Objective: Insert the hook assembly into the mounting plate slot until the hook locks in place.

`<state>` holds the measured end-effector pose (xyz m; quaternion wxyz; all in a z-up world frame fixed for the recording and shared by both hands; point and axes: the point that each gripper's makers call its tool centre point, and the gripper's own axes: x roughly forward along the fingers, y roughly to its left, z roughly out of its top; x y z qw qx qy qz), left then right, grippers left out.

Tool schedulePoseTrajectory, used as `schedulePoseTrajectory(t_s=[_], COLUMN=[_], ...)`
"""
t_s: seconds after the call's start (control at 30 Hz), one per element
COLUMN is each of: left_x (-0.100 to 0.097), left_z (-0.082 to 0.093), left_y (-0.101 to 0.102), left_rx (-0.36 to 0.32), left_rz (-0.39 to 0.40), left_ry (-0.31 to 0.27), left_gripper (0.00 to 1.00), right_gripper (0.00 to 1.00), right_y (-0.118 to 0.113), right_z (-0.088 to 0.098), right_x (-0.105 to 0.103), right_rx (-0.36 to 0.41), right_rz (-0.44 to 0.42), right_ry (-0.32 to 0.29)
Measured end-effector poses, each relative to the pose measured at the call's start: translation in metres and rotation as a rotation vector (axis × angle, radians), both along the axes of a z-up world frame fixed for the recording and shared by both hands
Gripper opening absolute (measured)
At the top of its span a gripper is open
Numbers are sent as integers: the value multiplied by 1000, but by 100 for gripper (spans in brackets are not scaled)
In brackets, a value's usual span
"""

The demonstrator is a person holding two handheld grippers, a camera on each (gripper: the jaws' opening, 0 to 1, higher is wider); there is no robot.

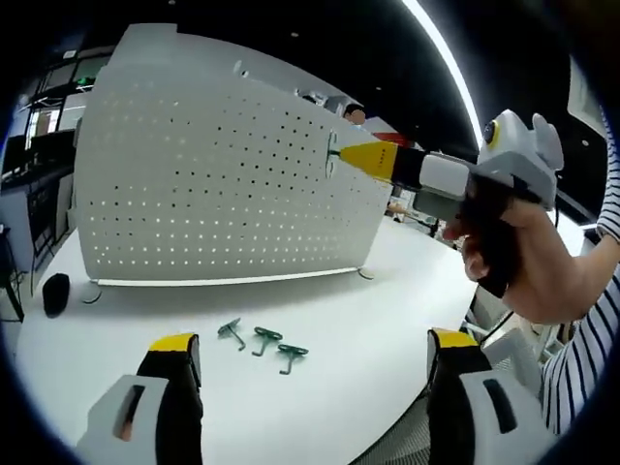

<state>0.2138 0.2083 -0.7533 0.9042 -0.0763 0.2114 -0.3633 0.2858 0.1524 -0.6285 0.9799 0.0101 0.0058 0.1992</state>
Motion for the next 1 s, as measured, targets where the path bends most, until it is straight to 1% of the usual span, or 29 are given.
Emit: schedulePoseTrajectory(t_s=[0.07,0.13,0.2,0.3,0.33,0.37,0.4,0.5,0.63,0.7,0.77,0.83,0.87,0.97,1.0], left_x=[-3,-8,-10,-12,-14,-15,-15,-13,-11,-10,-11,-12,-13,-14,-14], left_z=[-3,-2,-6,-14,-17,-18,-18,-16,-19,-19,-18,-18,-18,-20,-20], left_y=[2,3,5,8,7,7,8,10,15,17,15,14,14,13,13], left_rx=[12,22,7,8,2,-1,-7,-20,-30,-32,-50,-47,-35,-31,-29], left_rz=[-1,-9,-3,7,2,2,5,20,43,51,50,45,39,32,31], left_ry=[-4,-24,-7,5,20,22,27,25,38,39,53,46,41,44,44], left_gripper=[100,100,100,100,100,100,100,100,100,100,100,100,100,100,100], right_gripper=[0,0,0,0,0,0,0,0,0,0,0,0,0,0,0], right_y=[-1,-3,-7,-14,-17,-20,-22,-28,-36,-40,-44,-47,-49,-52,-53], right_z=[3,5,7,10,12,15,17,19,24,29,33,36,38,42,43], right_x=[6,11,17,26,28,30,33,41,54,61,68,76,79,88,92], right_rx=[7,4,5,22,26,19,7,4,21,24,33,42,43,48,61], right_rz=[-4,-18,-39,-69,-81,-97,-107,-127,-154,-174,-191,-204,-211,-224,-230], right_ry=[-5,-17,-25,-28,-36,-51,-61,-69,-78,-93,-101,-106,-109,-122,-119])
